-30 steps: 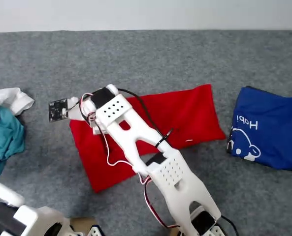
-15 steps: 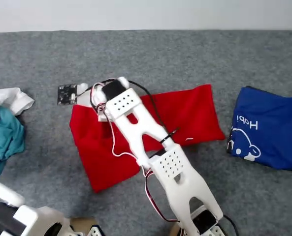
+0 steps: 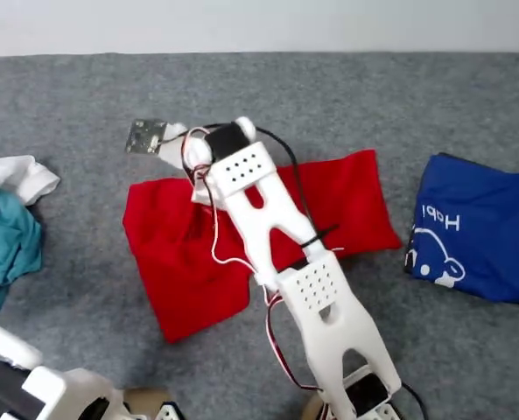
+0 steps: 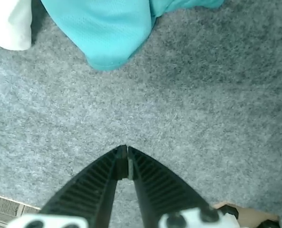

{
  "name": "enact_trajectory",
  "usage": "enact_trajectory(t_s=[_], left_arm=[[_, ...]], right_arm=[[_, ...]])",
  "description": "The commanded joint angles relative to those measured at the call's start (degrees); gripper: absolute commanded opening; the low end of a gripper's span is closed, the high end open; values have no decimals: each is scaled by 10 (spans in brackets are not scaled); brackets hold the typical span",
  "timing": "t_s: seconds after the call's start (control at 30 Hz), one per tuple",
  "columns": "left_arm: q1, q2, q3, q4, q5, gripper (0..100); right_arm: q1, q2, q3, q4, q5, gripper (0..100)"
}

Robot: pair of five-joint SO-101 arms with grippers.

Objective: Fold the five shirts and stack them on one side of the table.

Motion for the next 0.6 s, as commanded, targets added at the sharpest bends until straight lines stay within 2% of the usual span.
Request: enact_trajectory(t_s=[0.0, 0.23, 0.4, 0.57], left_arm=[[2, -22, -1, -4, 0, 5], [2, -22, -1, -4, 0, 5], [1, -22, -1, -4, 0, 5], [1, -22, -1, -4, 0, 5]], right_arm=[[-24, -62, -27, 36, -48, 158], [-85, -125, 76, 36, -81, 158], [-113, -188, 175, 36, -130, 160], [-135, -204, 219, 34, -143, 161]])
